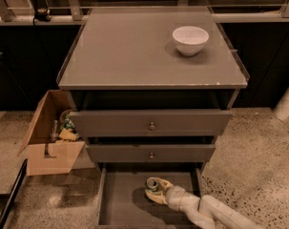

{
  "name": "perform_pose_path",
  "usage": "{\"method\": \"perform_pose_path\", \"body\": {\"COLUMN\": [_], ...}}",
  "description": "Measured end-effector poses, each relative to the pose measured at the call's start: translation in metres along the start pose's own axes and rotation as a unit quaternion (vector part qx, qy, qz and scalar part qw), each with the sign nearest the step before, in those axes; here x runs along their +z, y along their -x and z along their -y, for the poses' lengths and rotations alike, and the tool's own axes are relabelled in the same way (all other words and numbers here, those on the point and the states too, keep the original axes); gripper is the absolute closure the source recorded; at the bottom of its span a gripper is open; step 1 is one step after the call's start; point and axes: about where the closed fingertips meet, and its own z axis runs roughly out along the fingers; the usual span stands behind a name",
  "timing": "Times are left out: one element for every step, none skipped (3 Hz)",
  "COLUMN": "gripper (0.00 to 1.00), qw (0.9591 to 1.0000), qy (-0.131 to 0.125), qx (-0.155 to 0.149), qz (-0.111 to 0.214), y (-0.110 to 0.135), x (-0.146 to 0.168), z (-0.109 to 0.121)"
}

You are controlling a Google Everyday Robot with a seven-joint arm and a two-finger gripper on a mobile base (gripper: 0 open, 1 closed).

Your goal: Place green can into bottom drawer

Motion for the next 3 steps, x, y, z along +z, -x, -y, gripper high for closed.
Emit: {"method": "perform_pose_path", "body": {"gripper": [1.0, 1.0, 1.0], "qw": [0.9998, 0.9995, 0.999], "qy": [0.002, 0.009, 0.02], "qx": [0.0, -0.003, 0.0], "qz": [-0.019, -0.031, -0.04], "y": [-0.011, -0.015, -0.023], "x": [0.006, 0.013, 0.021], "z": [0.005, 0.011, 0.013]}}
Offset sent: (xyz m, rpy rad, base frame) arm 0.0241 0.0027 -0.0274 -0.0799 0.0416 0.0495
